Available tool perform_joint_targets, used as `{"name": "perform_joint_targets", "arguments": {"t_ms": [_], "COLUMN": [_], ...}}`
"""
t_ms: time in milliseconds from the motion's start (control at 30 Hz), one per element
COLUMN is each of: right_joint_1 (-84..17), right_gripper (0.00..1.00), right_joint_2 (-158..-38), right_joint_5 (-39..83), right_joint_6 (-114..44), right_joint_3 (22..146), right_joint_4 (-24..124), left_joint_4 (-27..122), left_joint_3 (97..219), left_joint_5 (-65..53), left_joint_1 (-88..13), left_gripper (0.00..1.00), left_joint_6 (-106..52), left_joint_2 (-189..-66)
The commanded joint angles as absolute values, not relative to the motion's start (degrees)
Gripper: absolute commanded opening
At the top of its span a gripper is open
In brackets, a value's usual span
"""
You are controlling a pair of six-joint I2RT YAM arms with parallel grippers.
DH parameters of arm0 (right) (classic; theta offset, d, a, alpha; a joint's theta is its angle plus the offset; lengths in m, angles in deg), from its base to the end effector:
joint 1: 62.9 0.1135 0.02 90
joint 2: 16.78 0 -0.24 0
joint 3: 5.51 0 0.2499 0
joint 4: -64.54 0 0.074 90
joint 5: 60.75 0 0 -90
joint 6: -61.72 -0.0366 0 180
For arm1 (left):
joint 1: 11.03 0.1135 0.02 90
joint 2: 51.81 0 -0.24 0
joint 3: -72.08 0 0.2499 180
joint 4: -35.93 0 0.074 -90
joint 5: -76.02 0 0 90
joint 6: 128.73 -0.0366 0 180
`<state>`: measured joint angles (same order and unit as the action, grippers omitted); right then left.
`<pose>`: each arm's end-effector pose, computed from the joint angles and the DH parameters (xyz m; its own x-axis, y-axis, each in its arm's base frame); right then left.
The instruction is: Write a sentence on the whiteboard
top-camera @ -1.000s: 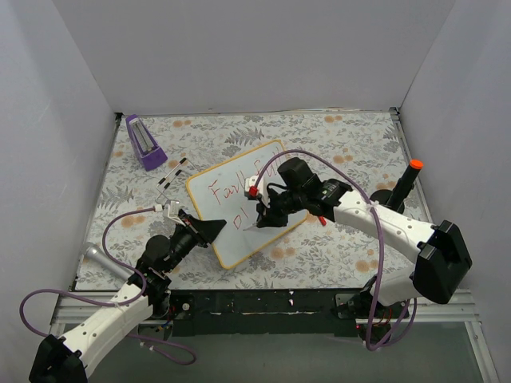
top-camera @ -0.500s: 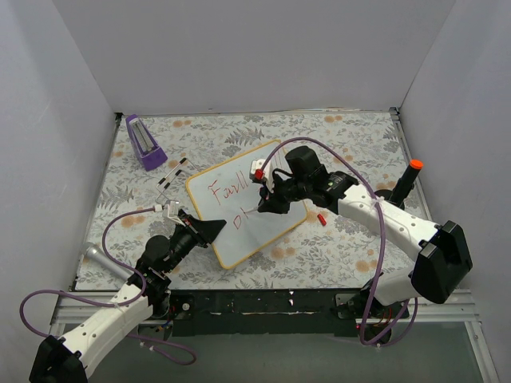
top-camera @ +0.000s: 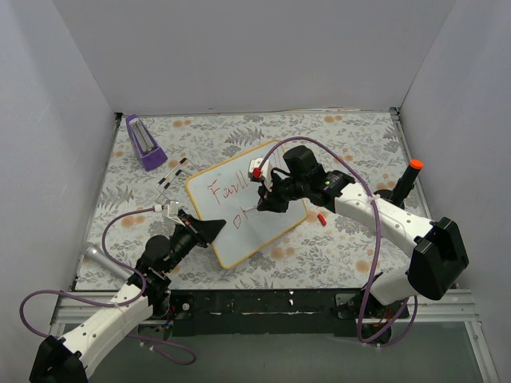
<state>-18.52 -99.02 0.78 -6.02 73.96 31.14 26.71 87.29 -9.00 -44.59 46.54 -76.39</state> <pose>0.2186 0.2383 0.2766 -0.0533 -0.5181 -0.8537 -0.9833 0.1760 -0.0454 0.1306 -0.0904 0.1724 -0.6211 -0.7794 -0.0822 0.0492 0.0659 -0.9966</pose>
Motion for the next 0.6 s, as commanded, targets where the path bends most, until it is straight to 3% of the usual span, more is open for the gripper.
{"name": "perform_joint_targets", "arguments": {"t_ms": [0, 567], "right_joint_1": [-18.34, -18.16], "right_gripper": [0.01, 0.01], "right_joint_2": [-99.14, -96.94], "right_joint_5": [0.51, -1.42], "right_joint_6": [-6.48, -5.16], "right_joint_3": [75.71, 70.09], "right_joint_4": [32.72, 30.70], "left_joint_4": [16.34, 15.72], "left_joint_3": [87.99, 87.82], "left_joint_5": [-8.79, -9.32], "left_joint_1": [-44.69, -44.69], "left_gripper": [0.00, 0.00], "left_joint_6": [47.14, 47.31], "left_joint_2": [-74.92, -75.10]}}
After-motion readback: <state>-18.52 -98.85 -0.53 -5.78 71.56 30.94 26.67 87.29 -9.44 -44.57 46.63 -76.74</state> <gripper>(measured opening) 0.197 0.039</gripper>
